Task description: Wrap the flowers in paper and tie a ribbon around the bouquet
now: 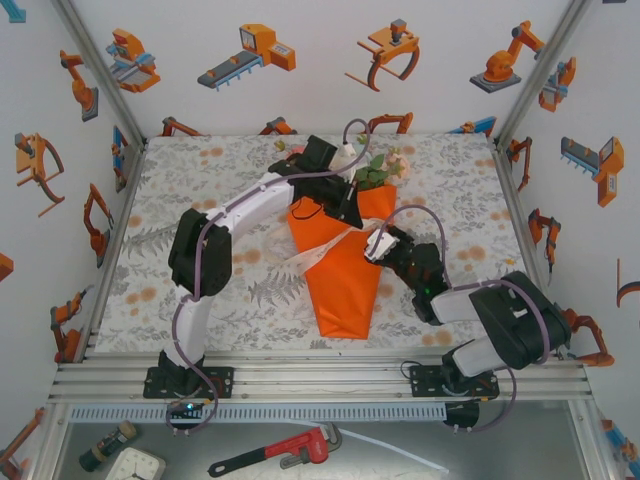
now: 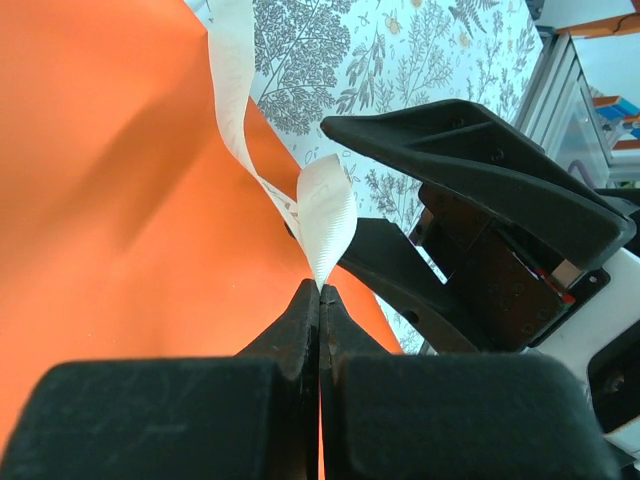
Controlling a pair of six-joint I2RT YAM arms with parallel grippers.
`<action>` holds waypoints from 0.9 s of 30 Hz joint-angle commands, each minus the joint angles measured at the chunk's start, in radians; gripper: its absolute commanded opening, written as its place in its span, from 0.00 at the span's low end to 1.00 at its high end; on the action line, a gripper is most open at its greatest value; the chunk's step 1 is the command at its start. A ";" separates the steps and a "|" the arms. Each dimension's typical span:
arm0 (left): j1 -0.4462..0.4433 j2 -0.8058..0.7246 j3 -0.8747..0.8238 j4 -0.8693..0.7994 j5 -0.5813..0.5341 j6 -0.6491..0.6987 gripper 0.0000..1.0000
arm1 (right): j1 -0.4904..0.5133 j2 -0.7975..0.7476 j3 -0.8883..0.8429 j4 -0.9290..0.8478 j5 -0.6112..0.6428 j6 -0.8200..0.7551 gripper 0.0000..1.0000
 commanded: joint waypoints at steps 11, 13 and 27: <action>0.005 -0.007 0.029 0.028 0.101 -0.049 0.00 | 0.021 0.101 0.072 0.177 -0.013 -0.019 0.34; 0.005 -0.010 0.026 0.020 0.092 -0.039 0.00 | 0.022 0.091 0.065 0.172 -0.021 -0.007 0.15; 0.013 -0.148 -0.120 0.160 -0.289 0.029 0.49 | 0.018 -0.316 0.192 -0.812 -0.315 0.333 0.00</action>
